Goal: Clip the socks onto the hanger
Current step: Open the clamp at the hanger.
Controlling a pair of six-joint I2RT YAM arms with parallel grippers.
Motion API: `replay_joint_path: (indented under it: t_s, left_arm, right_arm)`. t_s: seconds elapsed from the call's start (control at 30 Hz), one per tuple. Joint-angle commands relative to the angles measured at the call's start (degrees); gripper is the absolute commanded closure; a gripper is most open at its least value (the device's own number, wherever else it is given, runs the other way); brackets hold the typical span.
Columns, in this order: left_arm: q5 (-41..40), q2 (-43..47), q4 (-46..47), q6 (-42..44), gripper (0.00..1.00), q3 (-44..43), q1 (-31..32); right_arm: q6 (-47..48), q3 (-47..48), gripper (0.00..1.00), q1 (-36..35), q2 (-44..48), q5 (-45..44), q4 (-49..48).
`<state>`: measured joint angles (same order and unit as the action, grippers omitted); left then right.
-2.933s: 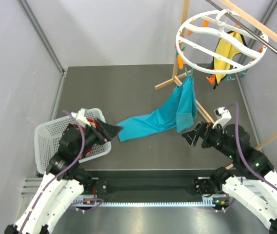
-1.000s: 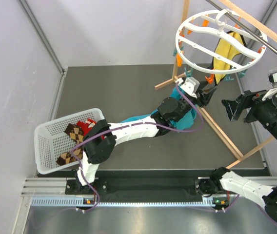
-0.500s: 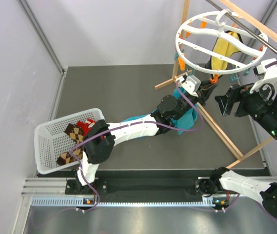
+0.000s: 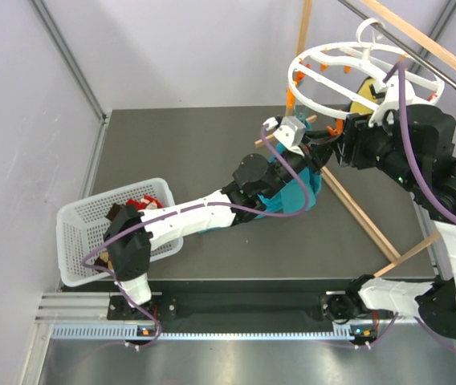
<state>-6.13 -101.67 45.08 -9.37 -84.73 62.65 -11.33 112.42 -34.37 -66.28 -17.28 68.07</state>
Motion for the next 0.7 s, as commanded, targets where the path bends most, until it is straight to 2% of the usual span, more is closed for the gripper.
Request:
replay_joint_path:
  t_s: [0.0, 0.47, 0.67]
  left_arm:
    - [2.7, 3.6, -0.6, -1.9, 1.00, 1.1, 0.1]
    - [3.9, 5.0, -1.0, -3.6, 1.00, 2.5, 0.2]
    - [4.2, 4.6, -0.4, -4.1, 1.00, 2.2, 0.2]
  right_arm:
    - [-1.6, -0.1, 0.46, 0.1, 0.3, 0.3, -6.7]
    - [-5.5, -10.2, 0.46, 0.2, 4.1, 0.4, -20.9]
    - [-4.3, -11.5, 0.46, 1.0, 3.0, -2.1, -21.9]
